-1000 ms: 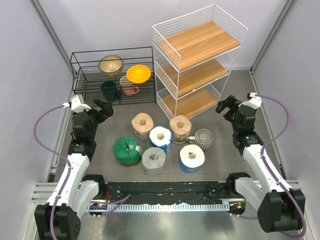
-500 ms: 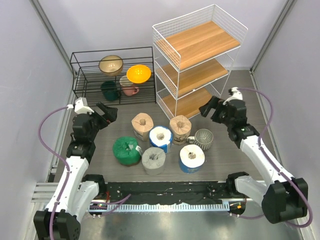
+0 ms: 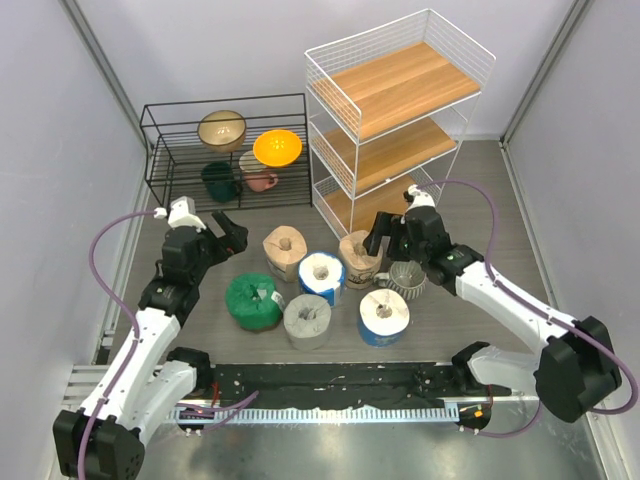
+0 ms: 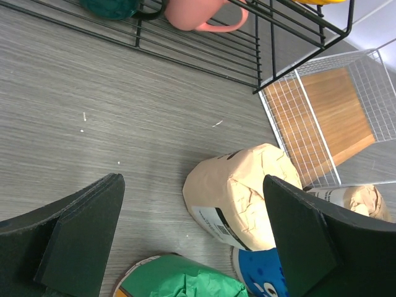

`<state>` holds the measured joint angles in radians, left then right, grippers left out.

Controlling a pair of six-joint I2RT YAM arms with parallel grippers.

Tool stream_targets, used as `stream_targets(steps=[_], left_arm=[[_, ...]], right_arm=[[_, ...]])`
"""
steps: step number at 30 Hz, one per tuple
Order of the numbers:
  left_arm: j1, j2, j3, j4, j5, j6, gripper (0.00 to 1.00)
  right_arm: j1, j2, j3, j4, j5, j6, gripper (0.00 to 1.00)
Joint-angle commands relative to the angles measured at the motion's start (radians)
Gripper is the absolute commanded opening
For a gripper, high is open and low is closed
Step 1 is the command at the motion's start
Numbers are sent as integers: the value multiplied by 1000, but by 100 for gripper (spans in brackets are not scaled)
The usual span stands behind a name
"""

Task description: Place and organize the paper towels onto the shelf

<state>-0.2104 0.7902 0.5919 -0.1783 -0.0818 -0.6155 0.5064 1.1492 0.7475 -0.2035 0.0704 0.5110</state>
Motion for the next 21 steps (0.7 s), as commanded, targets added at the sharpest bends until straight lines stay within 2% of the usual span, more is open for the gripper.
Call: stream_targets(steps=[1, 8, 21], left_arm=[[-7, -5, 0, 14, -21, 23, 100], [-7, 3, -1, 26, 11, 25, 100], [-7, 4, -7, 30, 4, 20, 100]], right_arm=[[9, 40, 58, 12, 60, 6, 98], [17, 130, 85, 7, 55, 1, 93], [26, 193, 105, -34, 9, -43, 86]])
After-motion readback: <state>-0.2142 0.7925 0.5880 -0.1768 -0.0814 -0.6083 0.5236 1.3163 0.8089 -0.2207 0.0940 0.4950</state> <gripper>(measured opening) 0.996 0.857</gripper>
